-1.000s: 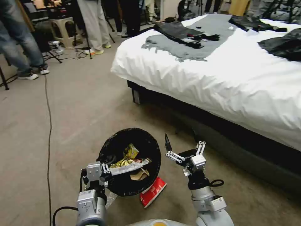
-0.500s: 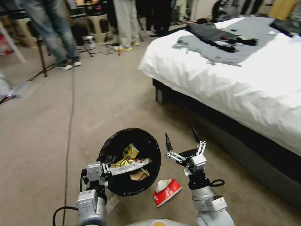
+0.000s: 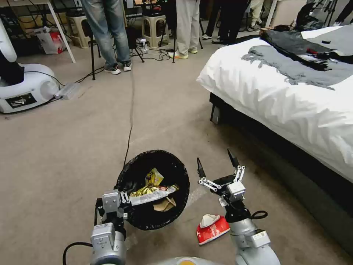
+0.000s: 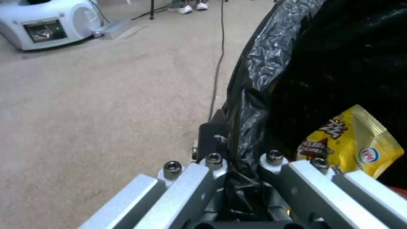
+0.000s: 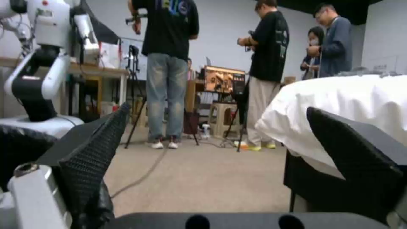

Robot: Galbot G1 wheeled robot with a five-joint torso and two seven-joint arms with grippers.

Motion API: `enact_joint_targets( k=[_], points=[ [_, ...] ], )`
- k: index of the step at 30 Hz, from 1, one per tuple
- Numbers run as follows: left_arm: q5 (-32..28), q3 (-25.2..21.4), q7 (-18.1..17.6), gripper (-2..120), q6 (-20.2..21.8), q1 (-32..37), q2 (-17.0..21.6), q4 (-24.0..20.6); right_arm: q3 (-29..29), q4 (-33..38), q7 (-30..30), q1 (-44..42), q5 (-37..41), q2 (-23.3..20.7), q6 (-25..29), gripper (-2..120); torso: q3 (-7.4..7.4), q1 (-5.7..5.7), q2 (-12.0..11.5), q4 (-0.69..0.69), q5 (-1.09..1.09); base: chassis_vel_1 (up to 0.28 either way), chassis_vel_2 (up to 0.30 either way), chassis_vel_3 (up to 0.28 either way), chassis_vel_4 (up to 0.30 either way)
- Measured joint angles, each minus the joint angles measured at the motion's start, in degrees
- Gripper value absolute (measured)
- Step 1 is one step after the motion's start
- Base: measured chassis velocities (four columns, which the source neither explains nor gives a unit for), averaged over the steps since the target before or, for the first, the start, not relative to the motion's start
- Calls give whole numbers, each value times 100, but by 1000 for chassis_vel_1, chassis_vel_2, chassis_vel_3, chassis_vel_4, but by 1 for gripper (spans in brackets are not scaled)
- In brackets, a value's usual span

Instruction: Pick up the trash bin, then pick up the garbage from the floor and place it into the trash bin.

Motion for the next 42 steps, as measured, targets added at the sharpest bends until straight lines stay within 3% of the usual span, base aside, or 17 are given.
enact_joint_targets(
  k=[19, 21, 27, 29, 35, 42],
  points=[
    [-36, -40, 0, 0, 0, -69, 16, 52, -37, -132, 396, -88, 1293, -688, -1663, 100, 0, 0, 0, 0, 0, 0, 0, 0, 0],
    [-30, -26, 1, 0, 0, -73, 13, 69, -84, -341, 156, 13, 1340, -1025, -1918, 100, 0, 0, 0, 0, -1, 0, 0, 0, 0],
    [-12, -18, 5, 0, 0, -66, 9, 77, -148, -811, -532, 227, 952, -1586, -1940, 100, 0, 0, 0, 1, 1, 0, 0, 0, 0],
    [3, -18, 5, 0, -1, -55, 3, 77, -125, -1198, -1300, 415, 507, -1908, -1733, 100, 0, 0, 0, 1, 1, 0, 0, 0, 0],
    [62, 4, 5, 0, -12, -51, -33, 92, -155, -1683, -2119, 693, 8, -2201, -1535, 100, 0, 0, 0, 1, 0, 0, 0, 0, 0],
    [131, 42, 7, 0, -28, -38, -71, 117, -230, -2386, -2735, 995, -862, -2253, -1261, 100, 0, 0, 0, 0, 0, 0, 0, 0, 0]
  ],
)
